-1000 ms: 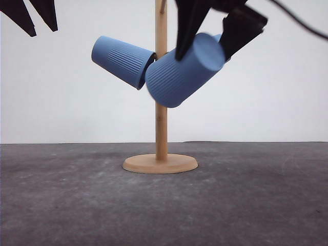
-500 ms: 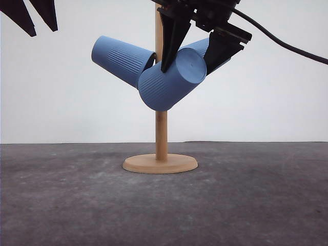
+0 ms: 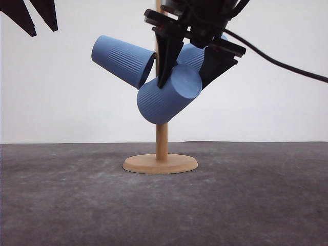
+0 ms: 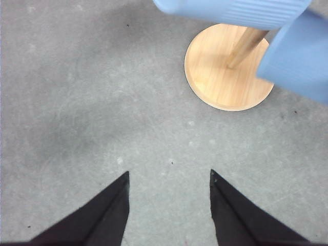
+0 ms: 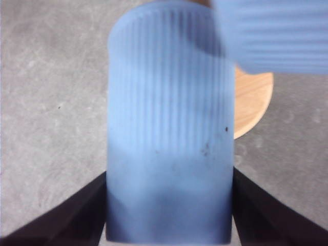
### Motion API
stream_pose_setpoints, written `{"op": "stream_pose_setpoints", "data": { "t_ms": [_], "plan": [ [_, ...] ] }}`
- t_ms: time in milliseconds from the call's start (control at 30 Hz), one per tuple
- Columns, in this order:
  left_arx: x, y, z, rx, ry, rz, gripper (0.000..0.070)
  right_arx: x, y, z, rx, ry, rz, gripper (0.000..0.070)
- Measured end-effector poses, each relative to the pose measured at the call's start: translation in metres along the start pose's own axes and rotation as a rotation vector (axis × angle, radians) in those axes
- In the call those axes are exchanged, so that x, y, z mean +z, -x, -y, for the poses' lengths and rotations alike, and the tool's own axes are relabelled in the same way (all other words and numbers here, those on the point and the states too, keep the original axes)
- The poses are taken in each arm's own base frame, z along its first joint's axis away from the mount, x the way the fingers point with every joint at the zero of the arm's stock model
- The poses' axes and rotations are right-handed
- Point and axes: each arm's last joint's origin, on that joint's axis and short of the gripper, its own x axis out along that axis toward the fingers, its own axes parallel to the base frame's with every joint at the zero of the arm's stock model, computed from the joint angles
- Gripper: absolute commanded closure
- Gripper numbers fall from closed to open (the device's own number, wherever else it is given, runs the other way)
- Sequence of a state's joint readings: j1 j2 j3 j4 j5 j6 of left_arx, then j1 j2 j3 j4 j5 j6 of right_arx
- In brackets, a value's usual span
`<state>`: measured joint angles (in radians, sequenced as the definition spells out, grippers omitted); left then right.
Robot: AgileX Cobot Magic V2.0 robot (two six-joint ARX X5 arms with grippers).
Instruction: Place three cups
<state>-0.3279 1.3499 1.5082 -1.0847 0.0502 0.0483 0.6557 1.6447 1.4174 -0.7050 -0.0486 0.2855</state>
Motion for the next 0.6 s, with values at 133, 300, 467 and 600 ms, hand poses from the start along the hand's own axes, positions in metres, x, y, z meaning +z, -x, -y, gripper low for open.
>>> {"op": "stream_pose_setpoints", "data": {
  "t_ms": [133, 300, 467, 600],
  "plan": [
    [0.0, 0.0, 0.0, 0.0, 0.0, 0.0, 0.0416, 0.0019, 0.0, -0.0005, 0.005, 0.001, 0.019, 0.0394],
    [0.0, 0.0, 0.0, 0.0, 0.0, 0.0, 0.0416, 0.0032, 0.0001, -0.0006, 0.009, 0.001, 0.032, 0.031],
    [0.0, 0.0, 0.0, 0.0, 0.0, 0.0, 0.0416, 0.0046, 0.0001, -0.0012, 0.017, 0.001, 0.046, 0.0268],
    [0.0, 0.0, 0.0, 0.0, 0.0, 0.0, 0.0416, 0.0052, 0.0002, -0.002, 0.045, 0.0, 0.047, 0.0268]
  ]
}}
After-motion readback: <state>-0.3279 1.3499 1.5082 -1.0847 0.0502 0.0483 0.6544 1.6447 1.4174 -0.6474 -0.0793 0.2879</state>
